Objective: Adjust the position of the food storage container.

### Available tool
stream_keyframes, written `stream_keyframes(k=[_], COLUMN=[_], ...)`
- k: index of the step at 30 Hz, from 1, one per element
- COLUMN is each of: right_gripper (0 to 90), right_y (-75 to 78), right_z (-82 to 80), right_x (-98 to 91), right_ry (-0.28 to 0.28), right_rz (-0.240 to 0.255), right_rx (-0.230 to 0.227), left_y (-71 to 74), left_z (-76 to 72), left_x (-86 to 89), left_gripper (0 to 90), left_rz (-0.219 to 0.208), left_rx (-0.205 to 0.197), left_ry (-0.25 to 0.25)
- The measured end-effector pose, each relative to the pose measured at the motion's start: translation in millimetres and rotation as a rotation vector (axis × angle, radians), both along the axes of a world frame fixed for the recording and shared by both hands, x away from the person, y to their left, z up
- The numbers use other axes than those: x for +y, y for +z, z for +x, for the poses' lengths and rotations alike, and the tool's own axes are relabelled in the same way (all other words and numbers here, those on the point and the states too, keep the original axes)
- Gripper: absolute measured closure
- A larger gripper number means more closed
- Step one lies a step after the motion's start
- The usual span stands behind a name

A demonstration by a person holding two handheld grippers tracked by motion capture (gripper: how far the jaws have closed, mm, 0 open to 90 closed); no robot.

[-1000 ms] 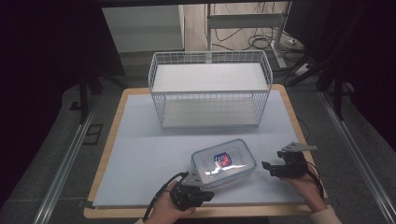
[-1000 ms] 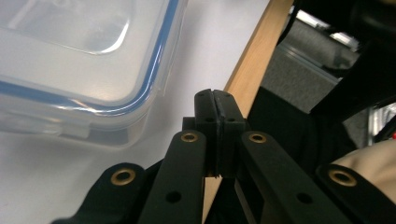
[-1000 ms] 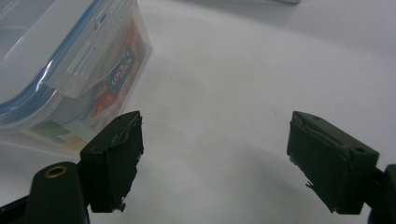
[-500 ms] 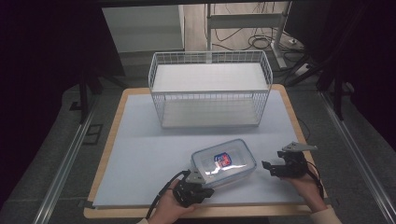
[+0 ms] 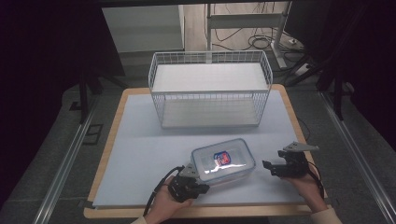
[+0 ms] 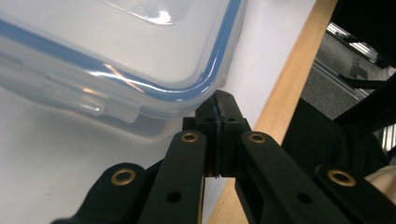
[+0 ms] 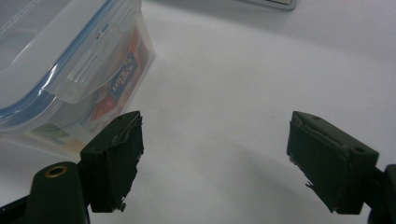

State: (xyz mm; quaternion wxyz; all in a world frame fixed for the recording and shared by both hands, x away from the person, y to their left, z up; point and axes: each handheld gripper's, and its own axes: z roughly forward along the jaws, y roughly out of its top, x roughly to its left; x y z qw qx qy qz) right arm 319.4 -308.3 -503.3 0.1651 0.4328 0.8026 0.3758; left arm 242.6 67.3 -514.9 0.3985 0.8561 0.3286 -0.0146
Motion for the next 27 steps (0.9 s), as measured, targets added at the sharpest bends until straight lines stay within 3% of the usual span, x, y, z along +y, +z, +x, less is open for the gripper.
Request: stream_keyframes(k=[11, 27], right_gripper=[18.8, 18.9], right_y=[0.2, -0.3], right_z=[-0.4, -0.3], right_x=[0.2, 0.9], right_ry=[0.001, 0.005], right_rz=[0.001, -0.003], right_rx=[-0.001, -0.001], left_y=[-0.5, -2.4], left_z=[13.5, 23.6], left_x=[19.7, 31.0], left_gripper=[90.0, 90.0], left_rz=[-0.031, -0.03], left_rx=[0.02, 0.029], left_ry=[0.066, 0.101])
